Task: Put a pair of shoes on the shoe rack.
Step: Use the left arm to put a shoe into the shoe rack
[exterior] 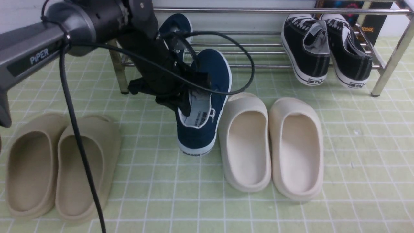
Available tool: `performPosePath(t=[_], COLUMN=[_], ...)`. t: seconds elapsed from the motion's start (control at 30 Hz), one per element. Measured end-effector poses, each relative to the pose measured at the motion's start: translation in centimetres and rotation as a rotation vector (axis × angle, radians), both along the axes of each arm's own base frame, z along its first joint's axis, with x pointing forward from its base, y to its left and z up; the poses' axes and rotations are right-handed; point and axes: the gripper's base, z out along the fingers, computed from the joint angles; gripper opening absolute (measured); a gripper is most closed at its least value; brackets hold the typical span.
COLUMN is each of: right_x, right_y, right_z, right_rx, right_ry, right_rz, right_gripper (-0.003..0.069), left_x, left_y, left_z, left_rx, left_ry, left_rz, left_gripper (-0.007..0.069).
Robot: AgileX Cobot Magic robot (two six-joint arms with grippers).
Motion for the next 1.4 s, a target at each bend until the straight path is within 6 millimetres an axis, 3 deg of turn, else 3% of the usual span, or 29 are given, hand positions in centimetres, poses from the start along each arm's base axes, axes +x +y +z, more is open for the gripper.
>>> performPosePath(t=[0.2,0.53,0.7,1.1,1.4], right_x=[0.0,0.0,0.0,0.0,0.0], right_y=[0.0,0.0,0.0,0.0,0.0], right_z=[0.0,0.0,0.0,0.0,0.0], right_rx=[0.000,0.000,0.000,0.000,0.000], right_ry=[0.000,0.000,0.000,0.000,0.000], right_rz=[0.000,0.000,0.000,0.000,0.000], right_gripper=[0.0239,0.0239,0.0239,0.0239,0.0239], left_x=[2.0,7.6,9.4,10.9,11.5], left_y=[-0.8,-2.8,-3.0,-3.3,-3.3], left_z=[2.7,0.1,0.1,-0.8,-3.0], left_rx=[-0.041,-0.020,-0.035,-0.046,-0.015], left_ry=[-0.108,-0.094,-0.152,-0.245,-0.204], left_rz=[-0.010,-0.003,0.071,0.102,0.107], left_gripper=[-0.0003,-0.0003,-0.0003,-0.0003,-0.0003])
